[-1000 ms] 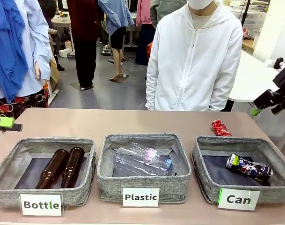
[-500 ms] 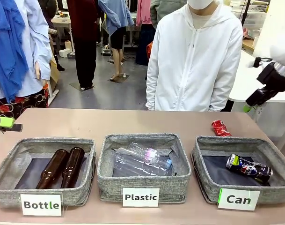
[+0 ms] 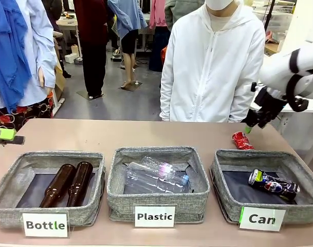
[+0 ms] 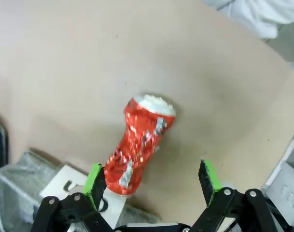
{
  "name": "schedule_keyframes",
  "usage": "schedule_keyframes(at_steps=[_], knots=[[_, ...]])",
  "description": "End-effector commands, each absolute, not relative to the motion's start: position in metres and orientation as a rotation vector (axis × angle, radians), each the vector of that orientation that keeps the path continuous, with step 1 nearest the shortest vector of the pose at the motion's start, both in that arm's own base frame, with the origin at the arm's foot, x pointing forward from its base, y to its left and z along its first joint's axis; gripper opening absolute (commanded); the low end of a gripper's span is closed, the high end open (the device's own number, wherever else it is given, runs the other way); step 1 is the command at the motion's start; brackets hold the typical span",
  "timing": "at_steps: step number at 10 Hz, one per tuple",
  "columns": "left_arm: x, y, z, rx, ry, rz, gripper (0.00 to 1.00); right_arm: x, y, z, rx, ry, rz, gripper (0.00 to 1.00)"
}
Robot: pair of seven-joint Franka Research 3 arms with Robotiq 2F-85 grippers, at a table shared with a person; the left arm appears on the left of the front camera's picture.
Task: Sort the can waste into the basket.
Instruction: Pick up the can waste from the table and place it in the right Fabric basket.
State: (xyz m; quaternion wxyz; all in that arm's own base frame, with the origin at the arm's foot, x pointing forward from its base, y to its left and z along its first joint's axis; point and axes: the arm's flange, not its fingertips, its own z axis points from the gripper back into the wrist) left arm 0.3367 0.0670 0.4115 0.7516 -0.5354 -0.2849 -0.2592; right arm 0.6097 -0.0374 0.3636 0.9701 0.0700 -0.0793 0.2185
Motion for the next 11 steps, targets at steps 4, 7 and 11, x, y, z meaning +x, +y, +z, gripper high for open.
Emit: schedule_keyframes(at_steps=[4,7,11], knots=[[0.333,0.068,0.413,-1.172,-0.628,-0.578,1.0,0.64,-0.036,0.319,0.054,-0.115,0.41,1.0],[0.333,0.068,0.413,-1.172,-0.628,-0.578,1.0,0.644,-0.028,0.291,0.033,-0.092,0.407,1.0],[0.333,0.068,0.413,-1.172,-0.628,-0.578,1.0,0.645,-0.026,0.281,0.029,-0.092,0.391,1.0]])
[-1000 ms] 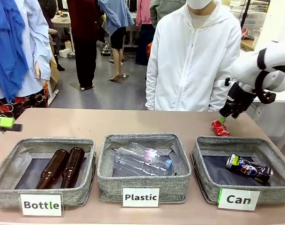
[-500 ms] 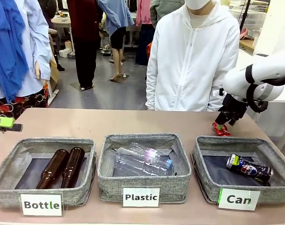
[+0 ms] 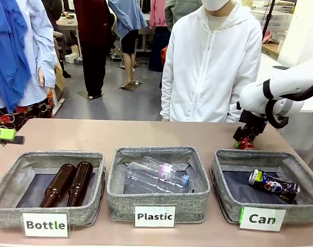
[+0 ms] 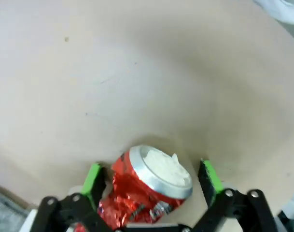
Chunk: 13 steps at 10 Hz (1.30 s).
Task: Sort the can waste into the basket.
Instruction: Pick up the can waste from the table and place it in the right Fabric basket.
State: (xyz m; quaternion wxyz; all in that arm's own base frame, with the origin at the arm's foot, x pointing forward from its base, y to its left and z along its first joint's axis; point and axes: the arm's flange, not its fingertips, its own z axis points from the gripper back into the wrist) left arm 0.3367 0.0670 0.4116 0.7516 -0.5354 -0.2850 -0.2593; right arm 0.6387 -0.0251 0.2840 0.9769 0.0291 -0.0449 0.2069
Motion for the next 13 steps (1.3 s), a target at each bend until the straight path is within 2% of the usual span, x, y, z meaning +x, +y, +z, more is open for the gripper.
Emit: schedule_keyframes(at_steps=[1,3,4,5,6,8,9,11,13], knots=[[0.3334,0.0677,0.4126,-1.172,-0.628,-0.578,1.0,0.6447,-0.0244,0.2777,0.039,-0.084,0.387,1.0],[0.3334,0.0677,0.4126,-1.172,-0.628,-0.578,1.0,0.6419,-0.0231,0.2758,0.07,-0.055,0.405,0.96],[0.3334,0.0677,0.4126,-1.172,-0.628,-0.578,1.0,0.6412,-0.0225,0.2755,0.087,-0.04,0.406,0.41],[0.3334,0.0677,0.4126,-1.172,-0.628,-0.578,1.0,0.6407,-0.0216,0.2766,0.1,-0.038,0.408,0.37],[0.3334,0.0677,0.4126,-1.172,-0.628,-0.578,1.0,0.6401,-0.0203,0.2772,0.099,-0.043,0.409,0.0],[0.3334,0.0677,0.4126,-1.172,-0.628,-0.578,1.0,0.6391,-0.0189,0.2759,0.106,-0.041,0.414,0.0],[0.3334,0.0677,0.4126,-1.172,-0.628,-0.578,1.0,0.6389,-0.0189,0.2748,0.11,-0.042,0.41,0.18],[0.3334,0.0677,0.4126,-1.172,-0.628,-0.578,1.0,0.6395,-0.0188,0.2736,0.12,-0.048,0.411,0.0],[0.3334,0.0677,0.4126,-1.172,-0.628,-0.578,1.0,0.6393,-0.0176,0.2745,0.133,-0.064,0.42,0.0]])
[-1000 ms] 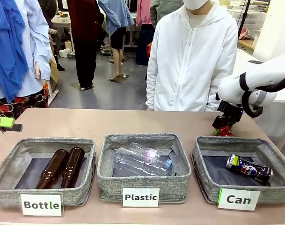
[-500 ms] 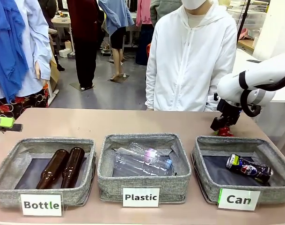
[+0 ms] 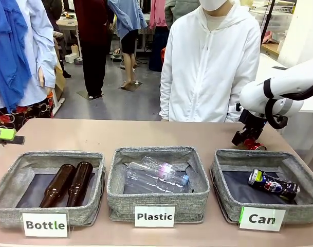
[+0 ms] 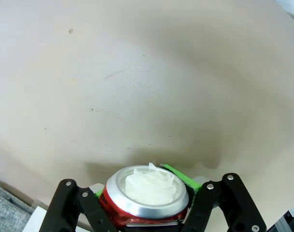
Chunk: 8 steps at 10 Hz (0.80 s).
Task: Sort the can waste into the basket.
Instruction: Pick up the can waste from the table and place it in the right Fabric basket.
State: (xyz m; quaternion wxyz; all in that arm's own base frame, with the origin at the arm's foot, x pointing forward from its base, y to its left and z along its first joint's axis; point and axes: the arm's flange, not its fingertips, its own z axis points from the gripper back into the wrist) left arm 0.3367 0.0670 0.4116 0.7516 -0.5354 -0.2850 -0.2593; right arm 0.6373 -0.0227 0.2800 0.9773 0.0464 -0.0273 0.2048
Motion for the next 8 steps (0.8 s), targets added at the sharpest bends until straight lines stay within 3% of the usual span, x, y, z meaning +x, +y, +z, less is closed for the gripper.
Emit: schedule_keyframes(at_steps=[1,4,8], knots=[[0.333,0.068,0.413,-1.172,-0.628,-0.578,1.0,0.64,-0.017,0.274,0.135,-0.062,0.42,0.0],[0.333,0.068,0.413,-1.172,-0.628,-0.578,1.0,0.632,-0.015,0.292,0.134,-0.107,0.442,0.0],[0.333,0.068,0.413,-1.172,-0.628,-0.578,1.0,0.587,-0.007,0.412,0.061,-0.172,0.553,0.0]])
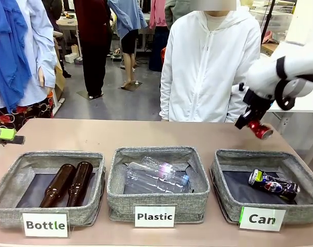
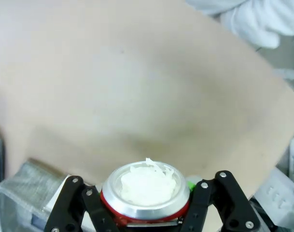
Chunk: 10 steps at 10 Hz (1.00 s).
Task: Sort the can waste into the basket.
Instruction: Pick up the can waste from the table and place it in the right Fabric basket.
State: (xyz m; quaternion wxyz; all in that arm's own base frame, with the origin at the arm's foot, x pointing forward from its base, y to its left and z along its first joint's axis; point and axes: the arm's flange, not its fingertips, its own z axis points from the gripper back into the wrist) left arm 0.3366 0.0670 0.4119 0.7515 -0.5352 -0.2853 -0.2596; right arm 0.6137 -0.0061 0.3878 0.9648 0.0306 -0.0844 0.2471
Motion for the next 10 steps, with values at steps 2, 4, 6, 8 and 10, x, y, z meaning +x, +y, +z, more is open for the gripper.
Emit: schedule_keyframes(at_steps=[2,4,6,8,10], knots=[[0.333,0.068,0.413,-1.172,-0.628,-0.578,1.0,0.544,0.0,0.465,0.026,-0.153,0.666,0.0],[0.333,0.068,0.413,-1.172,-0.628,-0.578,1.0,0.489,0.012,0.48,0.094,-0.059,0.9,0.0],[0.333,0.068,0.413,-1.172,-0.628,-0.578,1.0,0.433,0.03,0.468,0.168,0.012,1.26,0.0],[0.333,0.068,0.413,-1.172,-0.628,-0.578,1.0,0.4,0.035,0.455,0.203,0.057,1.56,0.0],[0.333,0.068,0.413,-1.172,-0.628,-0.578,1.0,0.387,0.032,0.451,0.233,0.015,1.633,0.0]])
